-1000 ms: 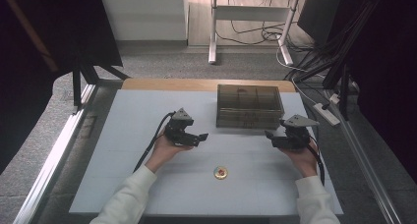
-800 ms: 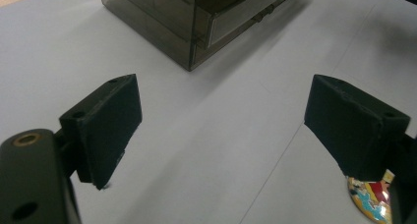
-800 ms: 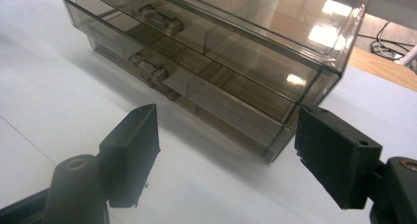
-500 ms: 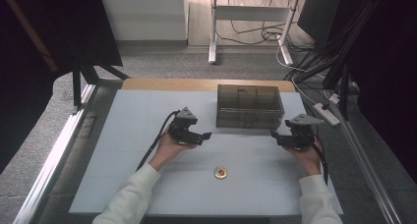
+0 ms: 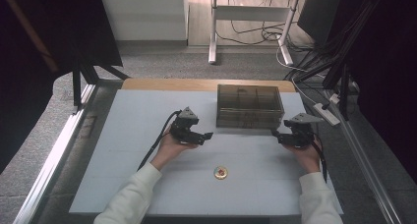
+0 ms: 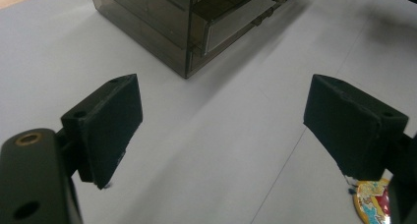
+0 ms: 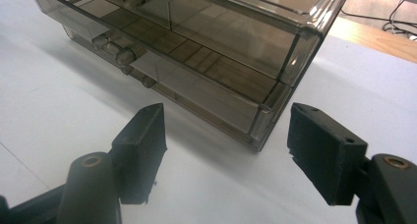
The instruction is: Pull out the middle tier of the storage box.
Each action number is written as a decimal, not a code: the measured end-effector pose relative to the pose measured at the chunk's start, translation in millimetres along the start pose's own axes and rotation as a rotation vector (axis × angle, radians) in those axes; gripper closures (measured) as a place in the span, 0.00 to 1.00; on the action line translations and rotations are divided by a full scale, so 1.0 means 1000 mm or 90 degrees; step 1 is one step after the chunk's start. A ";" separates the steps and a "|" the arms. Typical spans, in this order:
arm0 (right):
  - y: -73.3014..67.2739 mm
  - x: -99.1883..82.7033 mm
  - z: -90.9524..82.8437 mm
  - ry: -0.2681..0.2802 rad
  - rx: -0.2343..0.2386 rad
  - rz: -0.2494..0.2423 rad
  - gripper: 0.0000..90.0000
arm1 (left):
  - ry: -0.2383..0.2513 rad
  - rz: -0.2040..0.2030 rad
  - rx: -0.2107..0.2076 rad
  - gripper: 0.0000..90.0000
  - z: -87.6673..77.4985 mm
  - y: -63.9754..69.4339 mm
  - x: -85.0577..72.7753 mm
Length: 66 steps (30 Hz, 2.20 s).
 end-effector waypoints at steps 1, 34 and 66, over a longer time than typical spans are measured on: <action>0.000 0.000 0.000 -0.001 -0.001 0.000 0.36 | 0.000 0.000 0.000 0.16 0.000 0.000 0.000; 0.008 -0.001 0.010 0.004 0.002 -0.002 0.61 | -0.007 0.002 0.011 0.20 0.023 0.008 0.017; 0.006 -0.002 0.010 -0.004 -0.010 -0.014 0.67 | -0.013 -0.008 0.032 0.54 0.052 0.008 0.029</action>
Point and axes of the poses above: each handheld gripper's, and its own axes: z roughly forward along the jaws, x roughly out of its top, y roughly to its right, the point moved 3 cm from there along z, roughly forward along the jaws, and after that the axes turned 8 degrees about -y, right-handed, at the moved point
